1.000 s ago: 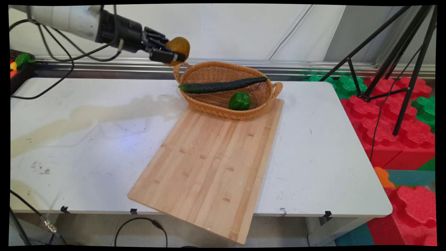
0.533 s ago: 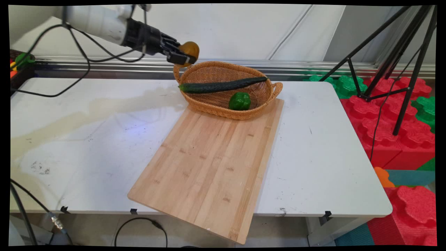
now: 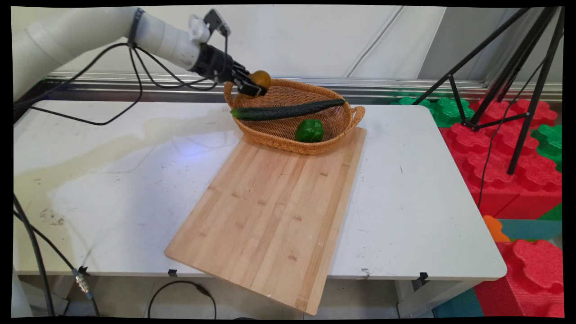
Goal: Place the picked object in the vegetable basket
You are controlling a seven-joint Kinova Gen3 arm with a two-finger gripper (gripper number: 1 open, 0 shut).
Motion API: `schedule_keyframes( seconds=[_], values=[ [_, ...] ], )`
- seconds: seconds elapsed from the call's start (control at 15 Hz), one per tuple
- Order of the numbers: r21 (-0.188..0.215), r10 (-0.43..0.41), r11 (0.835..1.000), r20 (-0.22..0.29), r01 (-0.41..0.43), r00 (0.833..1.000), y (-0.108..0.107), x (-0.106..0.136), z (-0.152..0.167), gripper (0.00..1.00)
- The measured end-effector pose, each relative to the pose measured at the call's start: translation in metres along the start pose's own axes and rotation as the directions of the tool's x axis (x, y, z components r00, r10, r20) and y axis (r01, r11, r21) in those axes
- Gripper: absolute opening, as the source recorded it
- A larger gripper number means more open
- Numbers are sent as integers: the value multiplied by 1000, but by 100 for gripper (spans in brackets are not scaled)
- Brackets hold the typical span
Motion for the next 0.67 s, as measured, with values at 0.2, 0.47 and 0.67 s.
schedule_keyframes(
  seconds=[0.2, 0.47, 0.67],
  values=[
    [-3, 11, 1000, 26, -11, 1000, -4, -1, 18, 0],
    [-10, 25, 1000, 45, -25, 999, -8, 0, 40, 100],
    [-17, 38, 999, 42, -38, 998, -9, 3, 48, 100]
  ],
)
